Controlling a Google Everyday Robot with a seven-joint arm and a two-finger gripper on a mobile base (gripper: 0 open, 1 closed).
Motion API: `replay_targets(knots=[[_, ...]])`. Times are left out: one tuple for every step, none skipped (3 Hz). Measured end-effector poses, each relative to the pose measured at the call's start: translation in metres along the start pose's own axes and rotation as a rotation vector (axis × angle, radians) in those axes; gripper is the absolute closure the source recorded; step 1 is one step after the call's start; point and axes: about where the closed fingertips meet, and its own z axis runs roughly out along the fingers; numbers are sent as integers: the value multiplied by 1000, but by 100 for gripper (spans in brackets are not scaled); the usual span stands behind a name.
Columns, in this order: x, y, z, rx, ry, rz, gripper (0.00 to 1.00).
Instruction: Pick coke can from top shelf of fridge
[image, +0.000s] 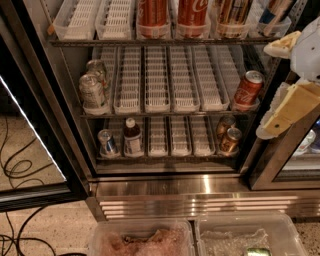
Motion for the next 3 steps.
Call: replay_targets(knots=[[-6, -2, -1, 11, -22, -14, 0], [-9, 2, -3, 7, -80, -24, 0], [-35, -7, -7, 39, -246, -54, 0]])
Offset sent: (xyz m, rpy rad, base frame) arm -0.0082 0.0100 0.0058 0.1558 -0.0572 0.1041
